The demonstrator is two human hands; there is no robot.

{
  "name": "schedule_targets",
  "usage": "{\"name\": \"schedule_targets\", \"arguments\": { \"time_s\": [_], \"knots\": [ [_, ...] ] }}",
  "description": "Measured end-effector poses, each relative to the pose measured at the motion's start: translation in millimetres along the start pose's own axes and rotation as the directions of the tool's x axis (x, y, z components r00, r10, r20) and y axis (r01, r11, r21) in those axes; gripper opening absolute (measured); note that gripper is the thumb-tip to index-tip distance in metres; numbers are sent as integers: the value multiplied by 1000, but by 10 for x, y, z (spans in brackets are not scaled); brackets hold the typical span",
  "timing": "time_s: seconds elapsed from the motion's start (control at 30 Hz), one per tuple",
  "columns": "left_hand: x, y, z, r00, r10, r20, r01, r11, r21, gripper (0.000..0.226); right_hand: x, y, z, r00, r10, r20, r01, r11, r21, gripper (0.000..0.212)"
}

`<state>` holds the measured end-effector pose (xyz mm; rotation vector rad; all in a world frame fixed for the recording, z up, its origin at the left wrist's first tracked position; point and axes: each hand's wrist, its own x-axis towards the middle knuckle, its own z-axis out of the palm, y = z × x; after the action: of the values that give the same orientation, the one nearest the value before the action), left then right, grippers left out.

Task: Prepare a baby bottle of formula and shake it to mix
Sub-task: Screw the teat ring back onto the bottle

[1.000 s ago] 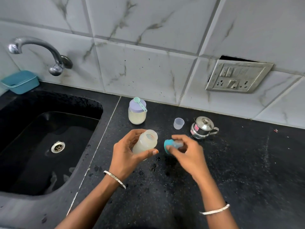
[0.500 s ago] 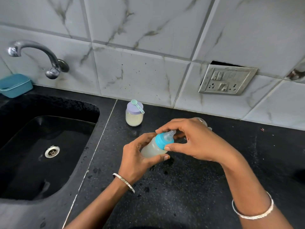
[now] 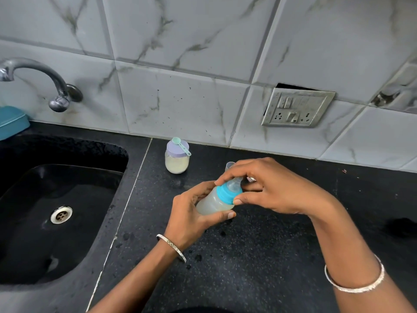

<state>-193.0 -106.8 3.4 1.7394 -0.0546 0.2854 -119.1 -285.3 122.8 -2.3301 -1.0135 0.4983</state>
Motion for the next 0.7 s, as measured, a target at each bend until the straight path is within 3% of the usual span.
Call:
{"name": "schedule_targets", "arguments": {
  "time_s": [0.43, 0.57, 0.63, 0.7],
  "knots": [
    [44, 45, 46, 999, 31, 35, -32, 999, 12, 55, -79, 52, -36, 1000, -5, -27, 5, 1000, -4, 44],
    [23, 46, 72, 999, 51, 13, -51, 998, 21, 57, -66, -9, -7, 993, 73, -92, -89, 978, -188, 39],
    [12, 48, 76, 999, 52, 14, -52, 999, 15, 57, -50, -48, 46, 982, 136, -132, -152, 981, -123, 35],
    [10, 53, 69, 998, 53, 16, -53, 998, 16, 56, -27, -74, 98, 967, 197, -160, -219, 966, -137, 46]
  ]
}}
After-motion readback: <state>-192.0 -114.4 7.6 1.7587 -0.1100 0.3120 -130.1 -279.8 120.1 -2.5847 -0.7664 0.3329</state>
